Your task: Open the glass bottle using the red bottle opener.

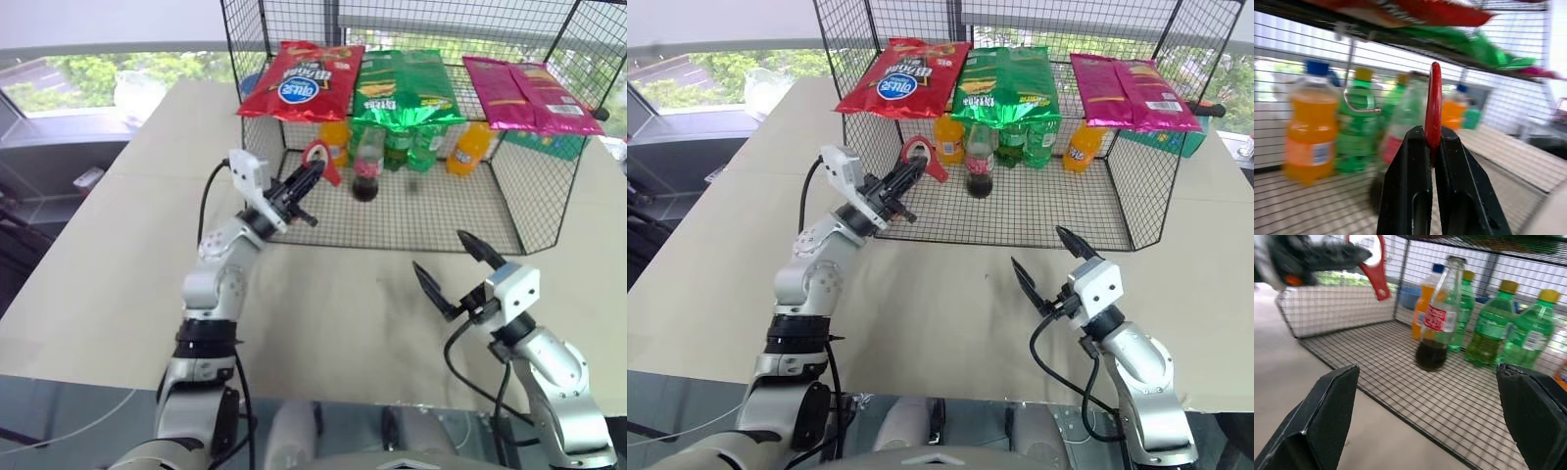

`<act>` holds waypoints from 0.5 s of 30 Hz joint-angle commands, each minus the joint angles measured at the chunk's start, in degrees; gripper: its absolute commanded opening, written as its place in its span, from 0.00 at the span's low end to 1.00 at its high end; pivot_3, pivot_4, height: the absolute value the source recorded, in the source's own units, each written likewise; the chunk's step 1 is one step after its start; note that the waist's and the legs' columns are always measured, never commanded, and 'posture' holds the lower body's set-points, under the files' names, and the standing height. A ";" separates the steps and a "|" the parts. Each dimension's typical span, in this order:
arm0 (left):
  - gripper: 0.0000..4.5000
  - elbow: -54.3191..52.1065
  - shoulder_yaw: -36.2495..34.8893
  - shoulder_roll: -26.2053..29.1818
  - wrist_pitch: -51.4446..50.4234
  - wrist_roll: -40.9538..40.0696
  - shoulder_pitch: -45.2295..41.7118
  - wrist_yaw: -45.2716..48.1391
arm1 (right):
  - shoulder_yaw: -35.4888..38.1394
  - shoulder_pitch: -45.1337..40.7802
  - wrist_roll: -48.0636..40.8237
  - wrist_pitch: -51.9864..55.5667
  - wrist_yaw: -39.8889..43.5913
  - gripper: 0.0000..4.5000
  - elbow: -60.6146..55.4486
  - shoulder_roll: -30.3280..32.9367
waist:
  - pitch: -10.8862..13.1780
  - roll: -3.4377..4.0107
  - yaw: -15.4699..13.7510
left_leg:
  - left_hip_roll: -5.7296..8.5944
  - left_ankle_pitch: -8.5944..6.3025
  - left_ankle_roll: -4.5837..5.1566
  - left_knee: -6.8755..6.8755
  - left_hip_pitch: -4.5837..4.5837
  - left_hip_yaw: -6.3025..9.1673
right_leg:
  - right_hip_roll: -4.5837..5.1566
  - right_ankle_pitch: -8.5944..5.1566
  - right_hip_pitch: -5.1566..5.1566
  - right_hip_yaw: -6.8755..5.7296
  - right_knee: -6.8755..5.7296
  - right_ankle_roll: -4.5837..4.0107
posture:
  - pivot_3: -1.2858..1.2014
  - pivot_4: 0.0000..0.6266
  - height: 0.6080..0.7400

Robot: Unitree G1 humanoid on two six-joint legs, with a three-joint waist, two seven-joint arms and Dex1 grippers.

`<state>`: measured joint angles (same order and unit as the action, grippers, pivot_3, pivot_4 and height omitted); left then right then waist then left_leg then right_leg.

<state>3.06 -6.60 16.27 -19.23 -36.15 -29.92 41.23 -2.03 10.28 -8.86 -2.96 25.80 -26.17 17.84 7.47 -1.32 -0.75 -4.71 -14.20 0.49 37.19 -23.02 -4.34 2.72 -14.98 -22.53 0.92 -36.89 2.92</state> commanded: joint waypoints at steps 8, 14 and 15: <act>0.01 -14.15 -1.23 5.90 -25.86 -24.40 4.32 8.32 | 2.34 -13.85 -32.65 32.44 5.14 1.00 -11.97 6.38 | 0.04 0.00 1.25 | -0.06 0.00 0.00 0.01 0.04 0.07 | -0.01 0.00 0.01 -0.02 -0.15 -0.01 | 0.52 0.24 1.00; 0.00 -16.63 -0.76 6.24 -26.62 -24.91 4.31 9.95 | -0.34 -20.42 -38.40 38.02 5.84 0.73 -11.31 6.15 | 0.05 -0.03 1.13 | -0.03 0.00 0.01 0.02 0.03 0.07 | -0.01 0.00 0.03 -0.02 -0.09 -0.02 | 0.52 0.24 1.00; 0.00 -16.76 -0.72 6.48 -26.57 -24.75 4.50 10.26 | -0.42 -20.71 -39.86 39.03 6.02 0.73 -11.42 6.20 | 0.05 -0.03 1.12 | -0.03 -0.01 0.01 0.02 0.01 0.07 | 0.00 -0.01 0.03 -0.03 -0.06 -0.02 | 0.52 0.24 1.00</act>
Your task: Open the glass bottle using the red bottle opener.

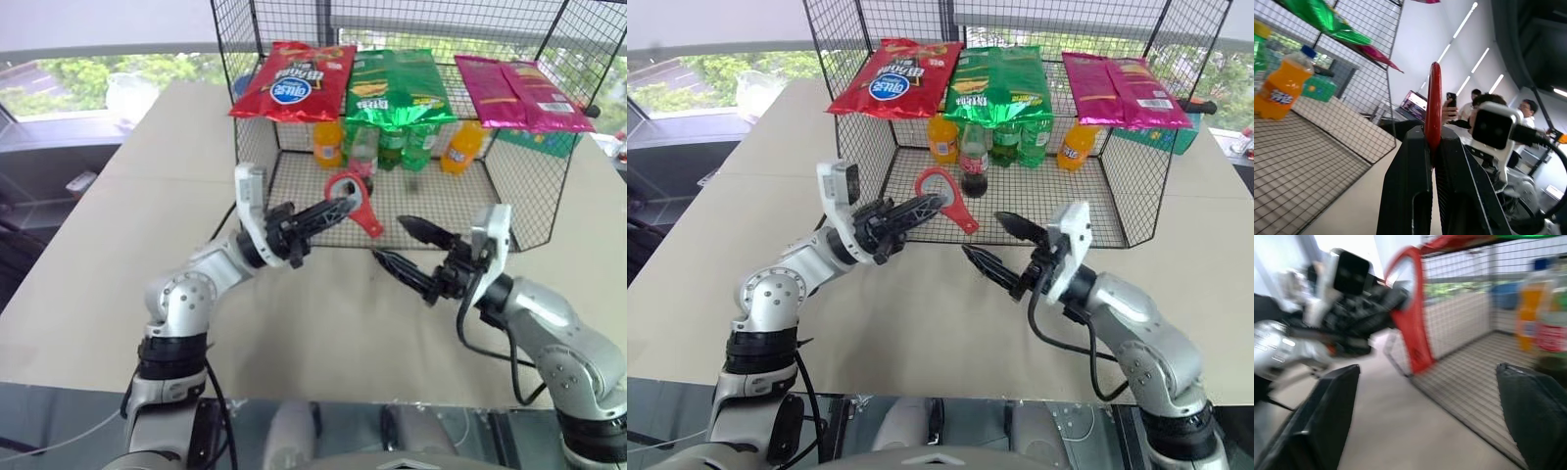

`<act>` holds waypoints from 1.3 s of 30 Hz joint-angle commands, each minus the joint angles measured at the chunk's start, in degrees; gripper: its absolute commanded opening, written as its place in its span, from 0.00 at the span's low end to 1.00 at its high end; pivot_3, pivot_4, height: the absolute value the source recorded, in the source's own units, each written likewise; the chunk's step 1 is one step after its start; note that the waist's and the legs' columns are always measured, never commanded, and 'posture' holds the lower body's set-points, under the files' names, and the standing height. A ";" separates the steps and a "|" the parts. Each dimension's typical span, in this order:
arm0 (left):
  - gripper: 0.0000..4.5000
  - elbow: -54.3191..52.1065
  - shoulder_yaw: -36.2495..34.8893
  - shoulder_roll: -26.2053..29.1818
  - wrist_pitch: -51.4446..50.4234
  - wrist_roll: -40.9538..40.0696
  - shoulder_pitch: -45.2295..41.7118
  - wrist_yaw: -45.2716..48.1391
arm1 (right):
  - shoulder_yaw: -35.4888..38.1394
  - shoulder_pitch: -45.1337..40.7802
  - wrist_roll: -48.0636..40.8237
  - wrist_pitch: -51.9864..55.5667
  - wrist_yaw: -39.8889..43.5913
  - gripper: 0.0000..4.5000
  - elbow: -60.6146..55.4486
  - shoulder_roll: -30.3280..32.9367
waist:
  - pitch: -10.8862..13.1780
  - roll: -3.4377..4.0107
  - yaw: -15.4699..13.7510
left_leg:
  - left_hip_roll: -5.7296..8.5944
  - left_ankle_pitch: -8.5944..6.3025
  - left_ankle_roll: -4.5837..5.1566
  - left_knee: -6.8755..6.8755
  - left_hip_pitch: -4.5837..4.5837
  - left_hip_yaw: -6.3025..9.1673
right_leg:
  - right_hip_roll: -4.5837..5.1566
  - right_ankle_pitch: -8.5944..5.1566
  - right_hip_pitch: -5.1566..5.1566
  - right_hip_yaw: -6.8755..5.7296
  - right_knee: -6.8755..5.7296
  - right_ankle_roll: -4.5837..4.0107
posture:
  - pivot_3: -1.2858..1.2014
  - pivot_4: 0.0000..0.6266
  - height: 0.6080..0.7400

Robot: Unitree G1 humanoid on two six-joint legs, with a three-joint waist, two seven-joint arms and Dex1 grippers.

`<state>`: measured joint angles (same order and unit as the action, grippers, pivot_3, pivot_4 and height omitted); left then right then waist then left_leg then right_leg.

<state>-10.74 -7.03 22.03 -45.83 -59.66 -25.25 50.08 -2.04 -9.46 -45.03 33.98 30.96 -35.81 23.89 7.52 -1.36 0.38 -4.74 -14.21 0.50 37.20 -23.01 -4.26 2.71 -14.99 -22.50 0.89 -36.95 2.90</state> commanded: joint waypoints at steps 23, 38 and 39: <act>0.00 -6.10 5.05 3.92 8.19 7.68 2.03 11.58 | -3.05 -4.89 -6.75 7.27 8.38 0.04 0.97 4.50 | 0.02 0.00 0.07 | 0.00 0.00 0.00 -0.02 -0.11 0.02 | 0.00 0.00 -0.13 -0.01 0.03 0.00 | 0.52 0.24 1.00; 0.00 -6.91 5.56 4.24 8.83 7.90 2.59 11.64 | -3.66 -5.32 -4.77 6.06 10.09 0.38 2.89 4.07 | 0.03 0.00 0.11 | 0.00 0.00 0.00 -0.02 -0.13 0.03 | -0.01 0.00 -0.14 -0.02 0.04 0.00 | 0.52 0.24 1.00; 0.00 -6.88 5.67 4.40 8.98 8.13 2.65 11.94 | -3.68 -5.27 -4.70 5.89 10.26 0.38 2.94 3.94 | 0.03 0.00 0.11 | 0.00 0.00 0.00 -0.02 -0.13 0.02 | -0.01 0.00 -0.14 -0.02 0.04 0.00 | 0.52 0.24 1.00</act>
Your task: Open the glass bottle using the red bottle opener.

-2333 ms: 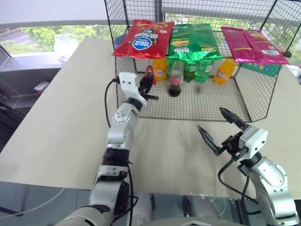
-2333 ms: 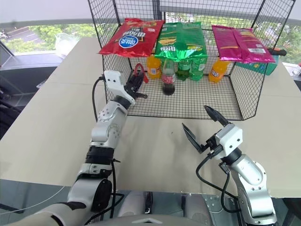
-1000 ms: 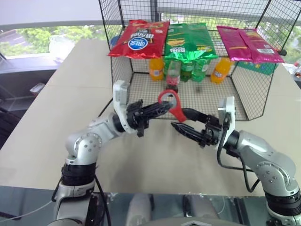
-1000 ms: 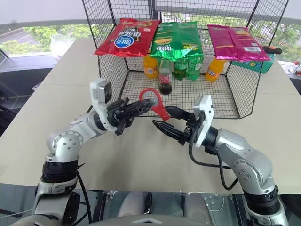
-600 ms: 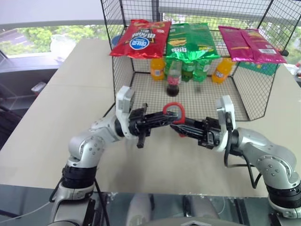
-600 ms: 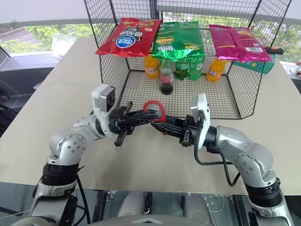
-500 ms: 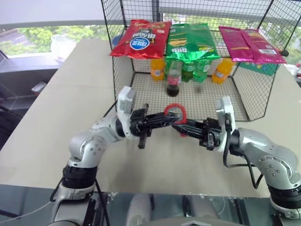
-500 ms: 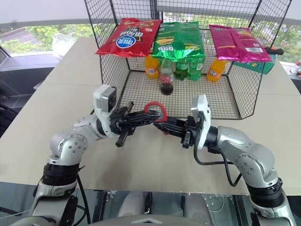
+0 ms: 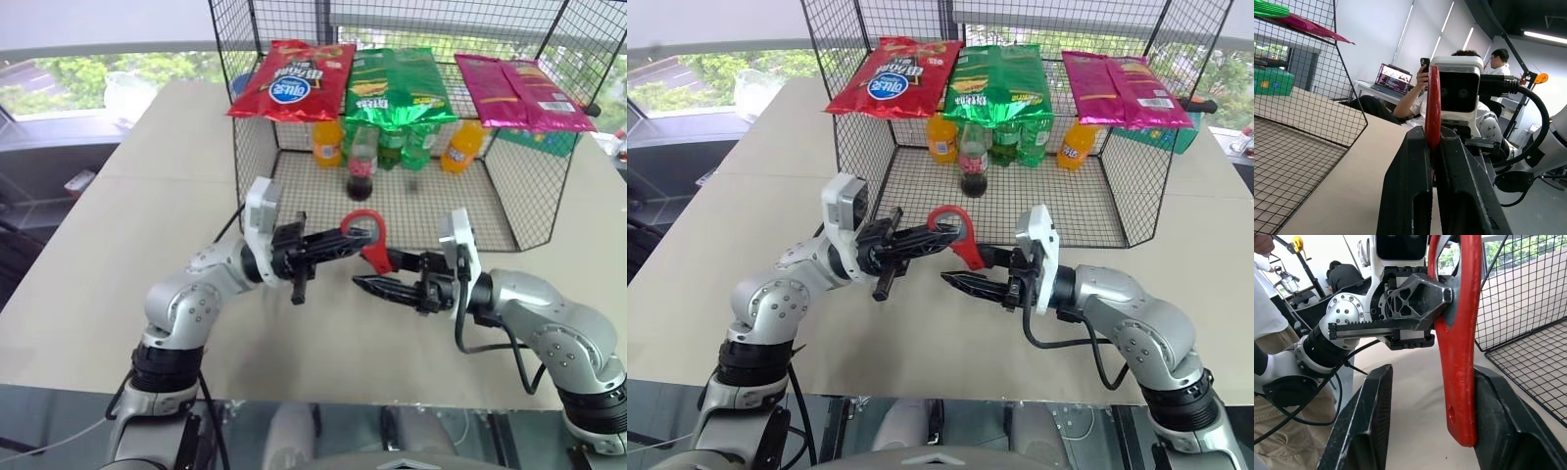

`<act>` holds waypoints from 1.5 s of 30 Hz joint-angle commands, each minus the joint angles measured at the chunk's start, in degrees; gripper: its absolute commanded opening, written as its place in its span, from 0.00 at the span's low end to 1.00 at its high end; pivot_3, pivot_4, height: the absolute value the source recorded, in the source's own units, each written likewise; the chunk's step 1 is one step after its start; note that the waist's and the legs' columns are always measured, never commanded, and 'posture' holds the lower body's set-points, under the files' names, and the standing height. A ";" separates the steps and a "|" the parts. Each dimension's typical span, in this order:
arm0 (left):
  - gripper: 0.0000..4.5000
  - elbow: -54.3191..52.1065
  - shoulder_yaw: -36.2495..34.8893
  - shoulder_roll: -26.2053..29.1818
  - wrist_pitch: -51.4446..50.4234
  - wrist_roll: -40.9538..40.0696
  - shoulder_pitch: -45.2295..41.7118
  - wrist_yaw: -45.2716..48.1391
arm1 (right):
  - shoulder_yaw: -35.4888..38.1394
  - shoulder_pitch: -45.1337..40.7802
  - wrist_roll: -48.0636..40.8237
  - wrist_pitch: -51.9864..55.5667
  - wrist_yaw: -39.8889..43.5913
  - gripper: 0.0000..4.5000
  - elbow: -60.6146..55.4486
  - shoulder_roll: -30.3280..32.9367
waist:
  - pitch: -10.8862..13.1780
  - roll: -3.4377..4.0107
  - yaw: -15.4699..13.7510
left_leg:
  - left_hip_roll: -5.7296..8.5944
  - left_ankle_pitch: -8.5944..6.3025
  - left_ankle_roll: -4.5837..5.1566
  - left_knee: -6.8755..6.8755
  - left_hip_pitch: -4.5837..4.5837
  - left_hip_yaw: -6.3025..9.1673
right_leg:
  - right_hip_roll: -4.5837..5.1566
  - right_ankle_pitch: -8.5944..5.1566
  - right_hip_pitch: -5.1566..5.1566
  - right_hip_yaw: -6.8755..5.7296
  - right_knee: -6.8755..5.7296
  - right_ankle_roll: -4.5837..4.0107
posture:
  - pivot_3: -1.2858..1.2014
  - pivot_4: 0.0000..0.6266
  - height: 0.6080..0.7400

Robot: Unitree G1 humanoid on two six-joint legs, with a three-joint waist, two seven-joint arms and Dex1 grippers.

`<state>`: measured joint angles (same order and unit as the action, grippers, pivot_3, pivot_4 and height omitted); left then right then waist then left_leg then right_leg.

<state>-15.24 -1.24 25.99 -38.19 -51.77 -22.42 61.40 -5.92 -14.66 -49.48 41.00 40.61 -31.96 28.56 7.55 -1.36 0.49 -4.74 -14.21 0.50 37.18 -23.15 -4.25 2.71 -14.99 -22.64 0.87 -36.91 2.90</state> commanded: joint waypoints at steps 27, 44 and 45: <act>0.00 -1.60 0.78 1.46 4.52 3.34 2.13 4.58 | 1.87 -2.68 -3.84 1.67 -0.11 0.20 -0.13 -1.86 | 0.00 0.00 -0.01 | 0.00 0.00 0.00 0.00 -0.01 0.00 | 0.00 0.00 -0.01 -0.01 0.00 0.00 | 0.52 0.24 1.00; 0.24 -17.58 -2.55 0.09 -3.36 -9.36 2.85 -11.59 | 1.24 -2.55 -3.10 2.17 -0.38 0.00 -0.16 -1.36 | 0.02 -0.01 0.00 | -0.01 0.00 0.00 0.00 -0.08 0.05 | 0.00 0.00 -0.06 -0.03 0.01 0.00 | 0.52 0.24 1.00; 0.34 -17.82 -2.79 -0.07 -3.20 -9.42 2.94 -12.60 | 1.30 -2.41 -2.72 1.94 -0.52 0.00 0.07 -1.42 | 0.02 -0.01 -0.01 | -0.01 0.00 0.00 0.01 -0.10 0.05 | 0.01 0.00 -0.06 -0.03 0.01 0.01 | 0.52 0.24 1.00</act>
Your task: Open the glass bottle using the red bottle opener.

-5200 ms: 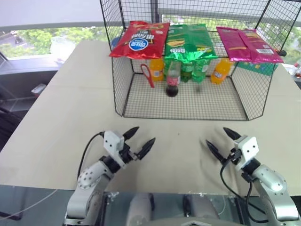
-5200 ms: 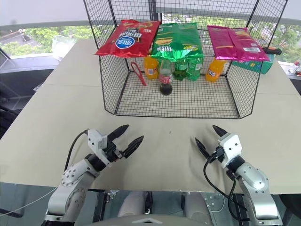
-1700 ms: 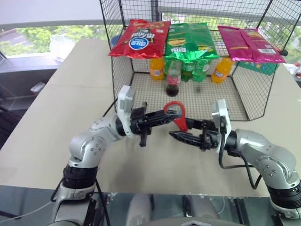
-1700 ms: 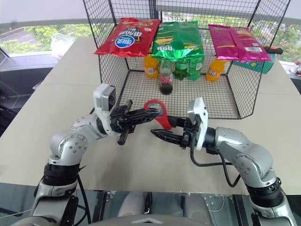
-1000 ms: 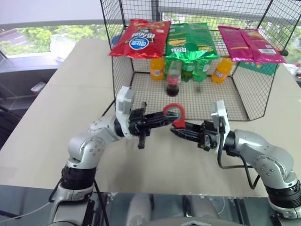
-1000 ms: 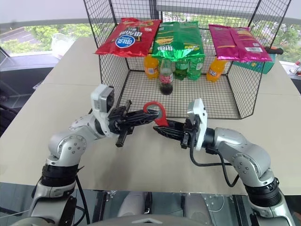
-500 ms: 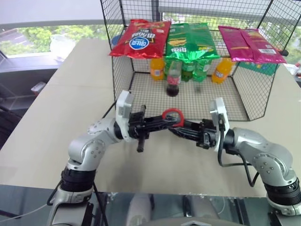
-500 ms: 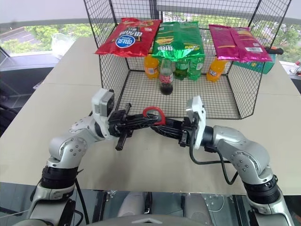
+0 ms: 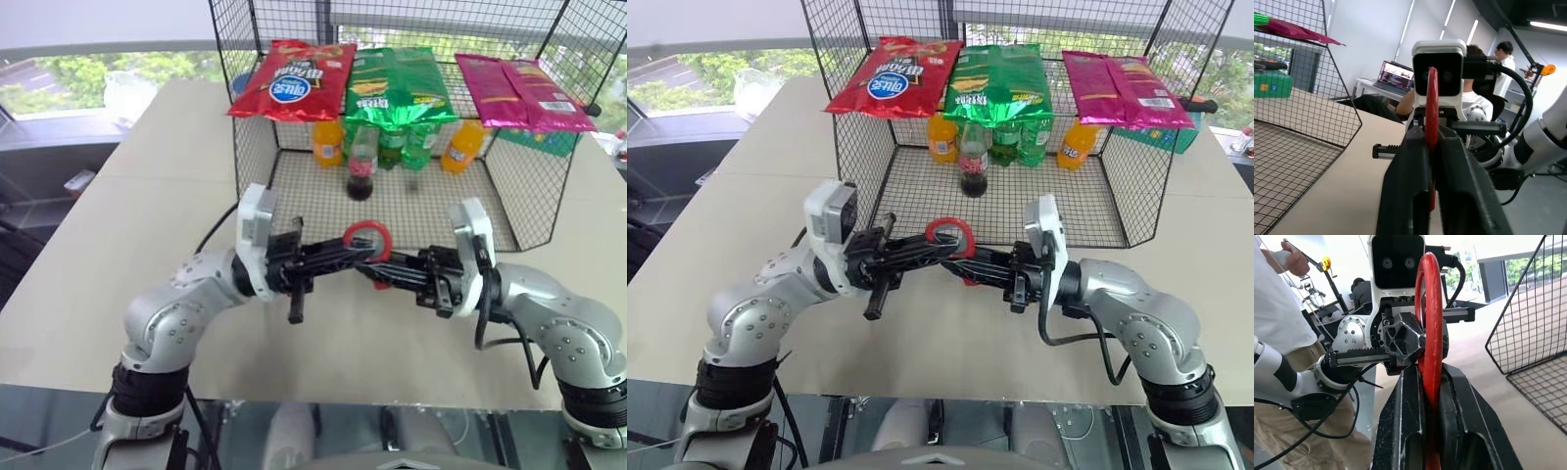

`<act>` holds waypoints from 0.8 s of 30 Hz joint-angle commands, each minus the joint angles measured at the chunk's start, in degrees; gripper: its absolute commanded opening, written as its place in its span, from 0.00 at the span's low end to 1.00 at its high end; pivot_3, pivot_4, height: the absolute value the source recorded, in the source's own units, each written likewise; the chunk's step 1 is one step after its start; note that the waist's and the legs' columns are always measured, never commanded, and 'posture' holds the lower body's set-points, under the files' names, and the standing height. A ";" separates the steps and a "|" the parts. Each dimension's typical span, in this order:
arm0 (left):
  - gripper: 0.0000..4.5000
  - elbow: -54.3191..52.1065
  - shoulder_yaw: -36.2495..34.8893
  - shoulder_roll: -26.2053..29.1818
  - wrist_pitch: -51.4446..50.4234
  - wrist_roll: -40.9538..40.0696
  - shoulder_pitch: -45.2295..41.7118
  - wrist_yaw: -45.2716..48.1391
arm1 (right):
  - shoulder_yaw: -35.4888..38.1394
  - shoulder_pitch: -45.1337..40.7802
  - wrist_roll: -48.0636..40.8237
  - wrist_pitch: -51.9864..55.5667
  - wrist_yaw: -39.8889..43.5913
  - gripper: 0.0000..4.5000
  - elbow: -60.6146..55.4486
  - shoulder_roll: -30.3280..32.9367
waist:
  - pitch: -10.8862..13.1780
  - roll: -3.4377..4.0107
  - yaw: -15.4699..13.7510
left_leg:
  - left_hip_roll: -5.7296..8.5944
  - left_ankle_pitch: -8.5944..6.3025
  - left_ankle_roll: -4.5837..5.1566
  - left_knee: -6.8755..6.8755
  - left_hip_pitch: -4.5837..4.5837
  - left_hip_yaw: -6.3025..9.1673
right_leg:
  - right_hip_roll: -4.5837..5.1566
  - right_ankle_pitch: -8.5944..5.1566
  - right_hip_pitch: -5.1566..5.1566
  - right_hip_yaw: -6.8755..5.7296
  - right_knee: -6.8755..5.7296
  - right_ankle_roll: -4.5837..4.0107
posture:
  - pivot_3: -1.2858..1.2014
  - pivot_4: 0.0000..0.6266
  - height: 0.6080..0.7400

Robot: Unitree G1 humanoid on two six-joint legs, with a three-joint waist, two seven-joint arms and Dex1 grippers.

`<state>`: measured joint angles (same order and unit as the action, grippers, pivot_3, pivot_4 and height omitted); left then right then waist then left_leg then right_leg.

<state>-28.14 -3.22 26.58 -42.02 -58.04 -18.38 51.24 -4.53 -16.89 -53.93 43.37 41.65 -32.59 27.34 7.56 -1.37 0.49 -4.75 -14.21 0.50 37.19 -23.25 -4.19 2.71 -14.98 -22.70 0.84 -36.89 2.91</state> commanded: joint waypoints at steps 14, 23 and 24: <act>0.98 16.55 4.81 -5.92 18.04 31.45 -10.79 -26.07 | 7.01 14.61 8.48 -8.11 -5.69 0.00 -0.10 -0.09 | -0.01 -0.01 -1.41 | 0.07 0.01 0.00 0.07 0.09 0.08 | -0.02 0.01 0.14 -0.08 0.01 0.00 | 0.52 0.24 1.00; 0.98 51.26 7.80 -12.75 33.37 45.37 -25.89 -26.22 | 6.63 15.71 11.07 -9.75 -9.27 0.00 -2.55 -1.49 | 0.03 -0.06 -1.49 | 0.11 0.01 0.00 0.16 -0.53 0.17 | 0.00 0.02 -0.33 -0.20 0.09 0.03 | 0.52 0.24 1.00; 0.98 54.06 7.64 -13.36 34.81 45.91 -27.15 -25.97 | 6.58 15.94 11.21 -9.86 -9.43 0.00 -2.81 -1.51 | 0.03 -0.07 -1.49 | 0.11 0.01 0.00 0.15 -0.54 0.16 | 0.00 0.02 -0.34 -0.20 0.11 0.03 | 0.52 0.24 1.00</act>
<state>24.27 4.60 13.57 -10.75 -13.32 -43.45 24.49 1.28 -1.11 -42.59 34.82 32.52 -32.17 25.96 7.59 -1.44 -1.00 -4.64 -14.20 0.50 37.34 -23.84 -4.03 2.72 -14.96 -23.06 0.62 -36.76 2.94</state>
